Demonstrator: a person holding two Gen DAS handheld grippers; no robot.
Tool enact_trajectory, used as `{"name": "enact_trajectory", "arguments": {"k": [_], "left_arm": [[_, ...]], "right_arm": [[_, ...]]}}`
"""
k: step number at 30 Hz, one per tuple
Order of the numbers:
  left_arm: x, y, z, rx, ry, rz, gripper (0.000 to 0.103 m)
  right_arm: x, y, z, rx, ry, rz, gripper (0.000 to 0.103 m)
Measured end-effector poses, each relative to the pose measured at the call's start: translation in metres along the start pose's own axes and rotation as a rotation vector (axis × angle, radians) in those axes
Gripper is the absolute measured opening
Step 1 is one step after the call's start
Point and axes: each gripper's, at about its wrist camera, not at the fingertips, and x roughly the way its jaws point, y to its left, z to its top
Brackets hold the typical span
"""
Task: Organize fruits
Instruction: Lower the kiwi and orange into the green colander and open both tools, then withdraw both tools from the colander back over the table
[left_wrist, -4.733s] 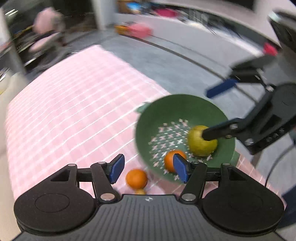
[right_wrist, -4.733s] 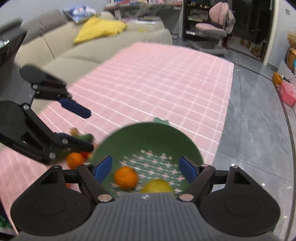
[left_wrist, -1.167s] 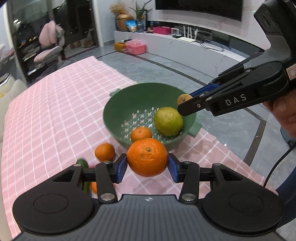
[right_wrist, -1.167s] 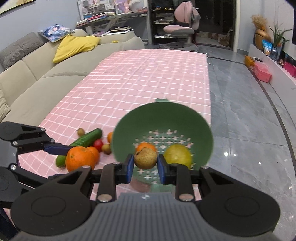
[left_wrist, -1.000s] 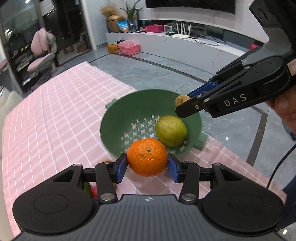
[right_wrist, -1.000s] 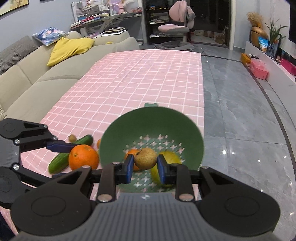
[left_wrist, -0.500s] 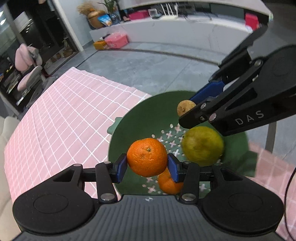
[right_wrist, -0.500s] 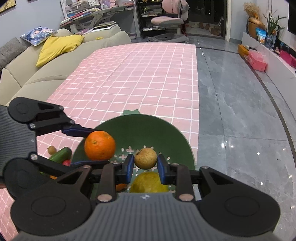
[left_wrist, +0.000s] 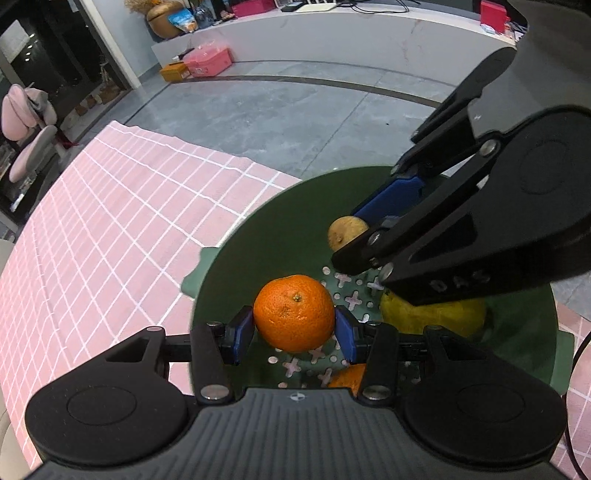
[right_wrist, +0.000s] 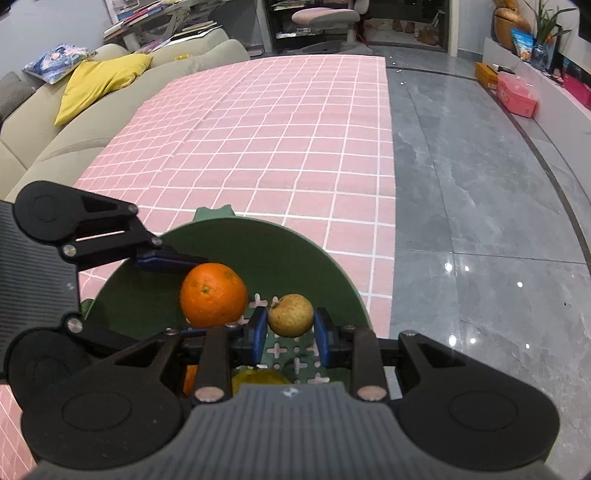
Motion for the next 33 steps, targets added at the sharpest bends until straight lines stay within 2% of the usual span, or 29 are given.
{"name": "enact_trajectory", "arguments": {"k": [4, 6, 9, 14, 15, 16, 18, 27, 33], "left_arm": [[0.007, -0.001, 0.001, 0.003, 0.016, -0.016, 0.053], [0.01, 0.0, -0.001, 0.002, 0.027, -0.022, 0.053], [0.014, 0.001, -0.003, 0.004, 0.042, -0.023, 0.053], [0.012, -0.001, -0.005, -0.001, 0.034, -0.017, 0.06], [0.009, -0.001, -0.005, -0.003, 0.025, -0.013, 0.064], [0.006, -0.001, -0.005, -0.003, 0.01, -0.005, 0.069], [-0.002, 0.0, -0.005, -0.005, -0.015, 0.006, 0.073], [-0.048, 0.007, -0.011, -0.096, -0.062, 0.026, 0.073], [-0.091, 0.015, -0.023, -0.239, -0.101, 0.083, 0.073]], "right_arm": [[0.006, 0.005, 0.003, -0.026, 0.003, 0.023, 0.024], [0.009, 0.009, 0.004, -0.054, 0.007, 0.009, 0.025], [0.011, 0.011, 0.005, -0.076, 0.01, 0.005, 0.03], [0.012, 0.013, 0.005, -0.081, 0.007, 0.003, 0.031], [0.012, 0.013, 0.005, -0.079, 0.008, 0.005, 0.032], [0.011, 0.013, 0.005, -0.077, 0.009, 0.005, 0.032], [0.01, 0.013, 0.005, -0.076, 0.006, 0.002, 0.032], [-0.019, 0.011, 0.012, -0.055, -0.054, -0.005, 0.032], [-0.046, 0.019, 0.013, -0.055, -0.094, -0.007, 0.032]]}}
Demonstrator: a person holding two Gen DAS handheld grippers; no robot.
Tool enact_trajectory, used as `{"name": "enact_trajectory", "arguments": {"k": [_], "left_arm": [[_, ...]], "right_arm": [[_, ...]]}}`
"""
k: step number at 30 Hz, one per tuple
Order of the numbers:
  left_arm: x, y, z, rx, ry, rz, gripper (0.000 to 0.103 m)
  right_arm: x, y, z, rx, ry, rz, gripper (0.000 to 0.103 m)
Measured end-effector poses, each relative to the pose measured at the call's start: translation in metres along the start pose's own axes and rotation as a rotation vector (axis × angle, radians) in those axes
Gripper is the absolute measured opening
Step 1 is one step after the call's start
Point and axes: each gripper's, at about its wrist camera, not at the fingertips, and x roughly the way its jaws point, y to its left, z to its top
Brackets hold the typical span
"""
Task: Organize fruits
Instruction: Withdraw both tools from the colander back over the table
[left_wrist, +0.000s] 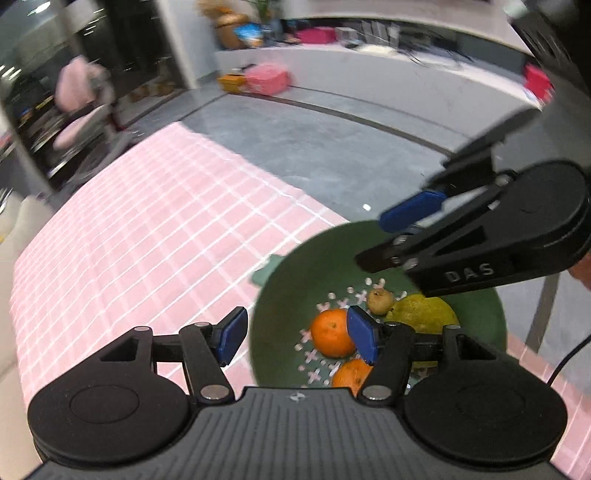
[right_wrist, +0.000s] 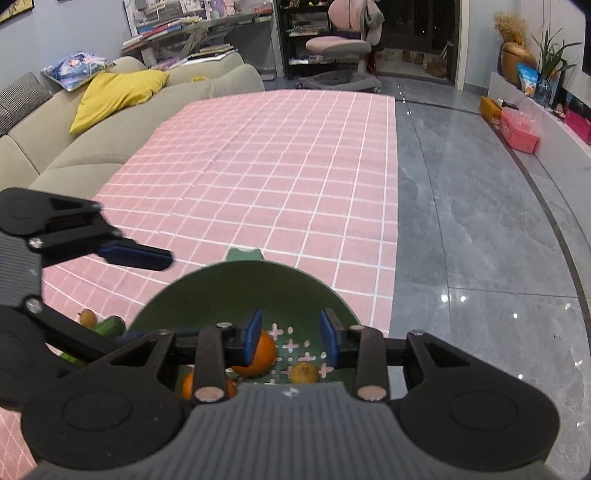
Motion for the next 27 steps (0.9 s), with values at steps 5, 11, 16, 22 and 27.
{"name": "enact_trajectory", "arguments": {"k": [5, 11, 16, 22, 27], "left_arm": [[-0.038, 0.015, -0.018, -0.182, -0.033, 0.029, 0.075], [-0.083, 0.016, -0.073, -0.355, -0.04, 0.057, 0.076], [-0.108, -0.003, -0.114, -0.386, -0.009, 0.073, 0.076], [-0.128, -0.006, -0.148, -0.473, -0.008, 0.063, 0.076], [-0.132, -0.004, -0.165, -0.477, 0.001, 0.08, 0.076]], "right_arm": [[-0.021, 0.013, -0.004, -0.006, -0.021, 0.007, 0.032], [-0.045, 0.033, -0.018, -0.028, -0.025, 0.019, 0.032], [-0.062, 0.05, -0.036, -0.019, -0.025, 0.028, 0.033], [-0.081, 0.079, -0.071, 0.014, -0.039, 0.002, 0.033], [-0.088, 0.102, -0.103, 0.069, -0.037, 0.017, 0.033]]}}
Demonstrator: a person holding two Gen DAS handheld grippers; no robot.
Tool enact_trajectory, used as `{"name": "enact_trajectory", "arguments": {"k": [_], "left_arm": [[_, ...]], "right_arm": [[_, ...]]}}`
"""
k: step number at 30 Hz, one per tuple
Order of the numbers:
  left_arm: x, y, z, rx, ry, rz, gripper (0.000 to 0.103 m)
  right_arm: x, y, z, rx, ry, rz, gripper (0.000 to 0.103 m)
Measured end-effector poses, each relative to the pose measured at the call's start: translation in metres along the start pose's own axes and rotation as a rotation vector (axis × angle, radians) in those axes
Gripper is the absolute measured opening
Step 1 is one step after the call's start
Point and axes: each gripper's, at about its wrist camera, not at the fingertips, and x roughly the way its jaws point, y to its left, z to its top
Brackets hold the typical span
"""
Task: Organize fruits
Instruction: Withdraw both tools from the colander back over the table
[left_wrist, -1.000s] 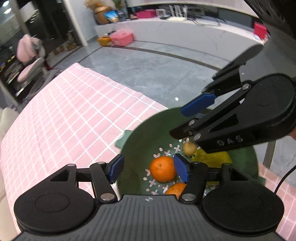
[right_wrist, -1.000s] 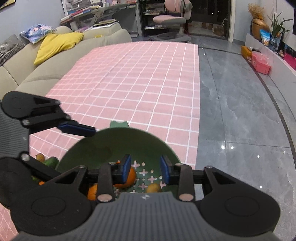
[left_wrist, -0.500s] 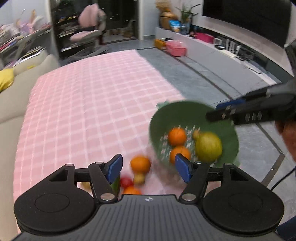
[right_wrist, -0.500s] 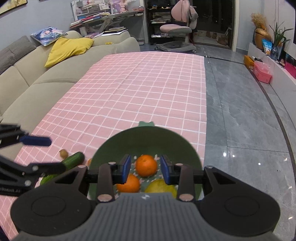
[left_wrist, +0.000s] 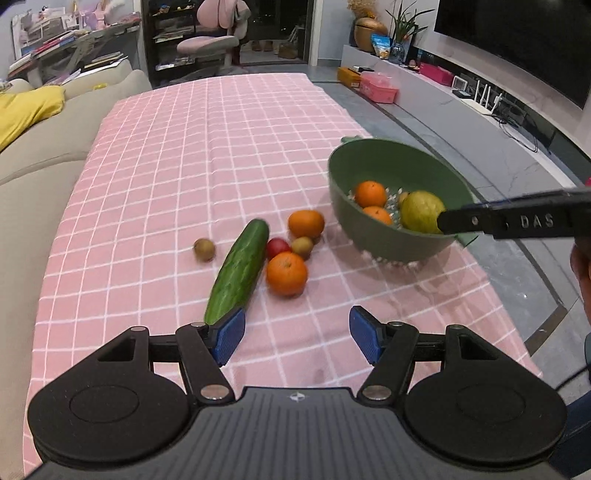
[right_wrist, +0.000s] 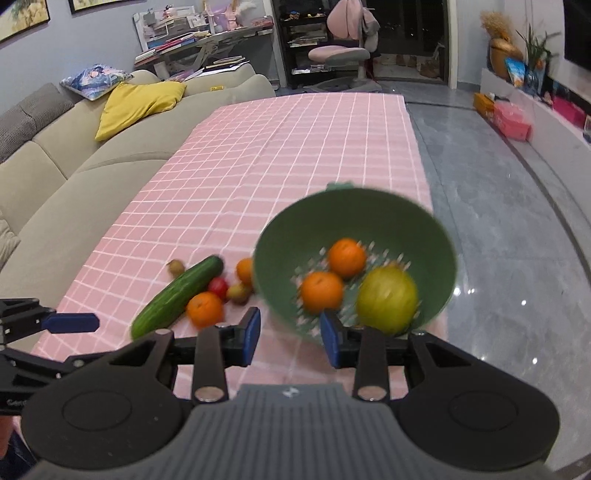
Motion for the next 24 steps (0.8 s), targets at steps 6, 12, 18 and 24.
{"name": "enact_trajectory", "arguments": {"k": [6, 12, 18, 24], "left_arm": [[-0.002, 0.017, -0.018, -0.04, 0.014, -0.009, 0.076], [0.001, 0.032, -0.022, -0.081, 0.021, -0.011, 0.076], [0.007, 0.049, -0.018, -0.082, 0.03, -0.003, 0.076], [0.016, 0.07, -0.011, -0.103, 0.033, 0.004, 0.076]], "right_arm": [[0.014, 0.022, -0.022, 0.009, 0.035, -0.002, 0.033], [0.035, 0.037, -0.029, 0.005, 0.05, 0.001, 0.033], [0.055, 0.043, -0.025, 0.029, 0.041, 0.012, 0.035], [0.08, 0.059, -0.023, 0.017, 0.041, 0.037, 0.037]]}}
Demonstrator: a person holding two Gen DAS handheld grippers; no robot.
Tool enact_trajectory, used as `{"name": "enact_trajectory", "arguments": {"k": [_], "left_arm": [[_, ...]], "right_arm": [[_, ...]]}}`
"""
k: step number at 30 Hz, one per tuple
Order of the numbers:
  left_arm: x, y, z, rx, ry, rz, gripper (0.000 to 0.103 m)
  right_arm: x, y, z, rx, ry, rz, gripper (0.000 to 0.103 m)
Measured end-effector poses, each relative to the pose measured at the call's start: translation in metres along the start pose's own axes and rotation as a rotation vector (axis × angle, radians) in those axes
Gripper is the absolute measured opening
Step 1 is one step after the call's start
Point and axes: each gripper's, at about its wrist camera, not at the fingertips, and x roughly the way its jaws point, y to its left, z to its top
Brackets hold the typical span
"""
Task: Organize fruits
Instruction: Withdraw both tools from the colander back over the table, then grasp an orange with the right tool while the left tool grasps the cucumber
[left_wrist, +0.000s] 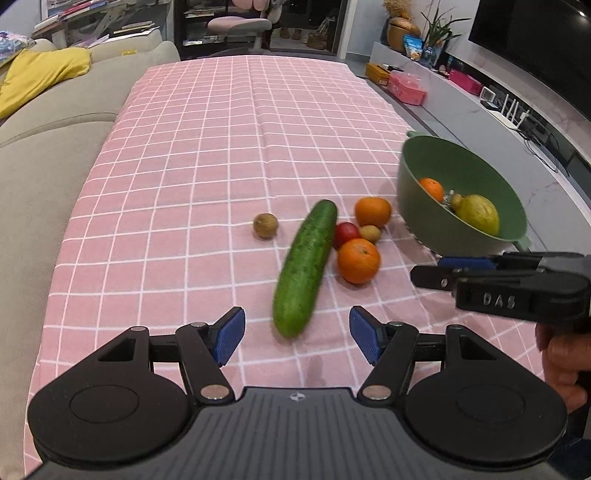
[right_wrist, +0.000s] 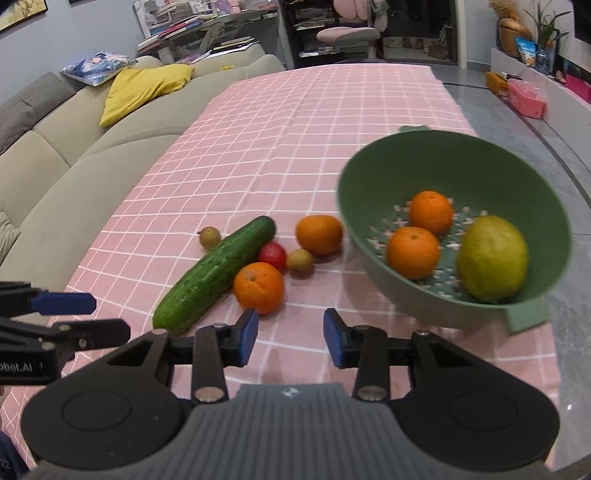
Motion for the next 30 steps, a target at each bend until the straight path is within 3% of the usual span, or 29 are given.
{"name": "enact_trajectory", "arguments": {"k": [6, 19, 22, 30], "left_arm": [[0.016, 0.008, 0.006, 0.006, 0.021, -0.002, 0.076], [0.035, 0.017, 0.012, -0.01, 0.039, -0.027, 0.076], [0.038, 0.018, 0.015, -0.011, 0.039, -0.027, 0.076], [0.05, 0.012, 0.025, 0.015, 0.039, -0.03, 0.076]], "right_arm": [[0.025, 0.013, 0.006, -0.019, 0.005, 0.012, 0.05], [0.066, 0.015, 0.018, -0.037, 0.032, 0.045, 0.049], [0.07, 0.017, 0.02, -0.049, 0.035, 0.078, 0.04], [0.058, 0.012, 0.019, -0.074, 0.07, 0.021, 0.039]]}}
